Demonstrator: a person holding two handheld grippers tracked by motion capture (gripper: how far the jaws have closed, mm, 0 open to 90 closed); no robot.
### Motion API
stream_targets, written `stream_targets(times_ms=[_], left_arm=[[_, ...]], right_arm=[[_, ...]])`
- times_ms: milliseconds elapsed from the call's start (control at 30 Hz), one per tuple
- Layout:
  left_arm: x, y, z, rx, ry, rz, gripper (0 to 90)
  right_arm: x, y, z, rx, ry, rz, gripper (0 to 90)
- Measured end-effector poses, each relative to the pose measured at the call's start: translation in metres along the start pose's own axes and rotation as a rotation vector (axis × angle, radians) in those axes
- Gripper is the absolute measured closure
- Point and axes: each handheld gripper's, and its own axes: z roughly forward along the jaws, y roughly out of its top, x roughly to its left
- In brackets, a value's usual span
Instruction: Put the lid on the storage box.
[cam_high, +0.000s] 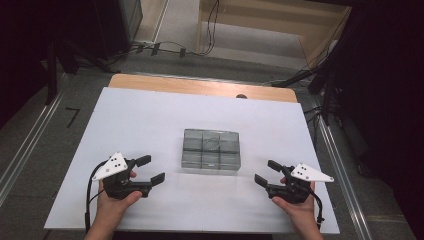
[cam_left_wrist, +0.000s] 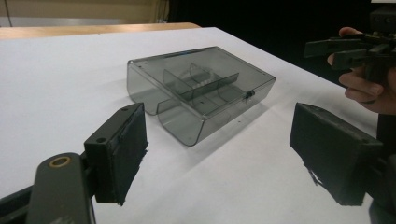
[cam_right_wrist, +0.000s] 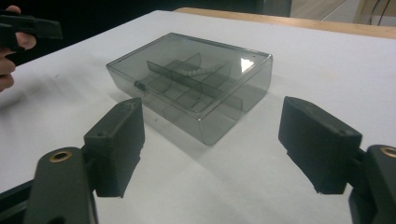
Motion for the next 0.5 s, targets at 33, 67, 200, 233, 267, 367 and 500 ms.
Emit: stream_targets(times_ms=[33, 67, 200, 233, 267, 367, 500], left_arm=[[0.001, 0.000, -0.002, -0.001, 0.006, -0.003, 16.8], [0.002, -0.001, -0.003, -0.001, 0.010, 0.001, 16.1], [0.008, -0.001, -0.010, -0.007, 0.029, -0.013, 13.7], [0.010, -0.001, -0.012, -0.007, 0.034, -0.013, 13.4], [0.012, -0.001, -0.014, -0.008, 0.041, -0.019, 12.4], [0.017, -0.002, -0.018, -0.011, 0.054, -0.023, 9.4], [0.023, -0.003, -0.024, -0.013, 0.072, -0.030, 6.6]], right_arm=[[-0.001, 0.000, -0.001, 0.002, -0.003, 0.000, 19.5], [-0.003, 0.000, -0.002, 0.007, -0.008, -0.008, 18.2], [-0.011, -0.001, -0.006, 0.018, -0.022, -0.005, 15.9], [-0.013, -0.002, -0.007, 0.018, -0.031, -0.003, 15.7], [-0.016, -0.002, -0.008, 0.016, -0.035, 0.002, 15.5], [-0.022, -0.003, -0.012, 0.010, -0.055, 0.007, 14.4], [-0.030, -0.005, -0.017, 0.007, -0.076, 0.019, 12.0]])
